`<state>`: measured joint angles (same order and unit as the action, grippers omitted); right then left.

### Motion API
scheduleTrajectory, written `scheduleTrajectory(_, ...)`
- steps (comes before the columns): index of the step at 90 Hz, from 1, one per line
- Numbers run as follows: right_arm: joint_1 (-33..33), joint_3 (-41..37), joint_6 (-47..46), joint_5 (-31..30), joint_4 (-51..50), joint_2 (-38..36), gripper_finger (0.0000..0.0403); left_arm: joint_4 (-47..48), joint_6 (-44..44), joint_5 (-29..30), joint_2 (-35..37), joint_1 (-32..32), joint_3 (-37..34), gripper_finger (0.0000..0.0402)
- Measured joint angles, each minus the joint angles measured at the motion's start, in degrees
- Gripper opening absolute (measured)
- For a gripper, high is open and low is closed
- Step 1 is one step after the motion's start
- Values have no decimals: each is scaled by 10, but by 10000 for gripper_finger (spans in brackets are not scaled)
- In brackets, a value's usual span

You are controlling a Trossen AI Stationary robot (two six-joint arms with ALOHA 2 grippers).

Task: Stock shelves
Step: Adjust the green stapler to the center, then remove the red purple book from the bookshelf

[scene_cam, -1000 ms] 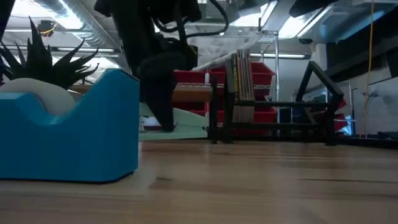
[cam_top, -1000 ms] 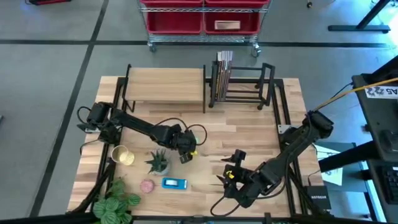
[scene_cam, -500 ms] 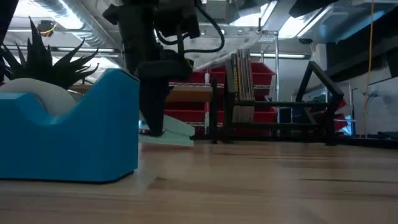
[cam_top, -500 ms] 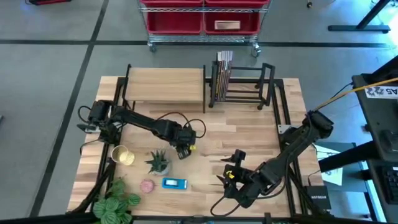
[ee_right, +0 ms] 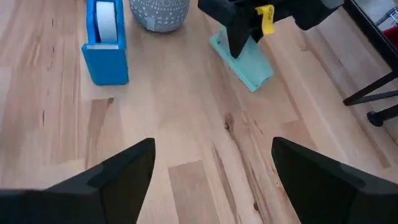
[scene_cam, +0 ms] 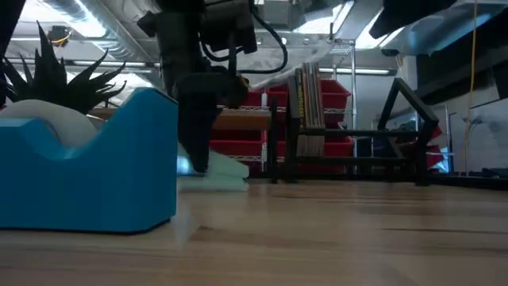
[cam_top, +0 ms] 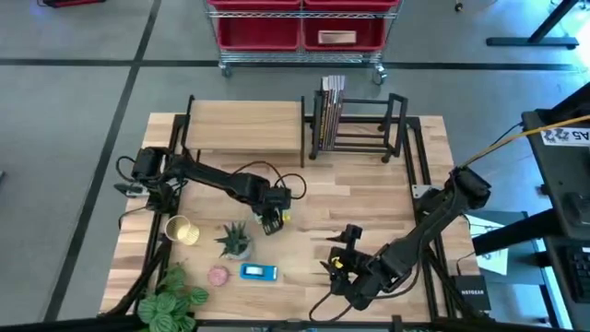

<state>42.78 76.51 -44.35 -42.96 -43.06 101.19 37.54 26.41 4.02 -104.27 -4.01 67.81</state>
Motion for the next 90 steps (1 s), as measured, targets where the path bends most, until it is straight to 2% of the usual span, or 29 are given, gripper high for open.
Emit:
scheduleTrajectory(18, 0, 0, 8, -1, 1, 0, 308, -19, -36, 2, 0, 3, 0, 163)
scheduleTrajectory(30, 0, 0, 11, -1, 1, 0, 308, -25, -30, 4, 0, 7, 0, 168)
scheduleTrajectory(41, 0, 0, 11, -11, 2, 0, 308, -3, -46, 4, 0, 17, 0, 199)
scheduleTrajectory(54, 0, 0, 12, -33, 7, 0, 308, 9, -65, 2, 0, 45, 0, 258)
scheduleTrajectory(64, 0, 2, 12, -52, 12, 0, 308, 14, -73, -25, 5, 68, 0, 294)
scheduleTrajectory(79, 0, 19, 26, -77, 10, 0, 308, 26, -71, -37, 35, 77, 6, 308)
scheduleTrajectory(90, 0, 42, 24, -119, -7, 0, 308, 24, -70, -38, 77, 66, 14, 308)
